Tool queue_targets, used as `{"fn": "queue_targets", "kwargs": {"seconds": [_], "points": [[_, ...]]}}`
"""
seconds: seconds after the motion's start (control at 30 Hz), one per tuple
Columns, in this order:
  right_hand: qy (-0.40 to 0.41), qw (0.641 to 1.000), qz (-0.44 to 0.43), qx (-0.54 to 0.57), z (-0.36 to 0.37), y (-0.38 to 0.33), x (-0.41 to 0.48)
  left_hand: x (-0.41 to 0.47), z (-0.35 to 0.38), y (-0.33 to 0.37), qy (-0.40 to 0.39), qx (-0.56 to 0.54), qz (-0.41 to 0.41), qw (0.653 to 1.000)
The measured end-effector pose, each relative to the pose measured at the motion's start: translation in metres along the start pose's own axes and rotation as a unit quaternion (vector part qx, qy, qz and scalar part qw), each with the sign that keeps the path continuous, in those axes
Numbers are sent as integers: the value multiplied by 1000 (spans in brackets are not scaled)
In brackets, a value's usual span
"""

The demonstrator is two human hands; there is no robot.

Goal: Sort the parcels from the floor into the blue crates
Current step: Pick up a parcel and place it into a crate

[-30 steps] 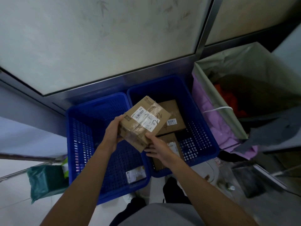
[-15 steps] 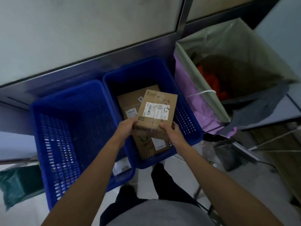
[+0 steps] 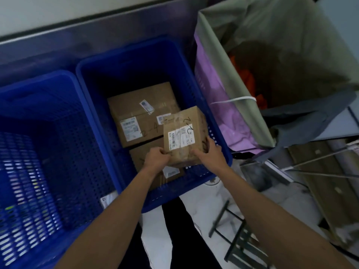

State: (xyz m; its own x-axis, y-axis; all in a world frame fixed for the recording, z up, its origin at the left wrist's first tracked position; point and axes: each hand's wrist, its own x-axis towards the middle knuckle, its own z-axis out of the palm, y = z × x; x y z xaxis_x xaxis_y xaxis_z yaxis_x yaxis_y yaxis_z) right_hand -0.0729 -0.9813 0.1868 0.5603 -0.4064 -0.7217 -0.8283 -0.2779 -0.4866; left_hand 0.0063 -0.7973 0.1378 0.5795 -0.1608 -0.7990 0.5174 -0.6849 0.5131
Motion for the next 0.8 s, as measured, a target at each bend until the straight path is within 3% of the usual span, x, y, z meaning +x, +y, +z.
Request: {"fn": "queue_targets", "kwargs": {"seconds": [0.27, 0.47, 0.8], "points": [[-15, 993, 28, -117, 14, 26, 44, 34, 46, -28, -67, -81, -19, 994], [-45, 987, 77, -137, 21, 39, 71, 58, 66, -42, -38, -29, -57, 997], [19, 969, 78, -232, 44, 60, 107, 86, 97, -55, -44, -3, -65, 997]]}}
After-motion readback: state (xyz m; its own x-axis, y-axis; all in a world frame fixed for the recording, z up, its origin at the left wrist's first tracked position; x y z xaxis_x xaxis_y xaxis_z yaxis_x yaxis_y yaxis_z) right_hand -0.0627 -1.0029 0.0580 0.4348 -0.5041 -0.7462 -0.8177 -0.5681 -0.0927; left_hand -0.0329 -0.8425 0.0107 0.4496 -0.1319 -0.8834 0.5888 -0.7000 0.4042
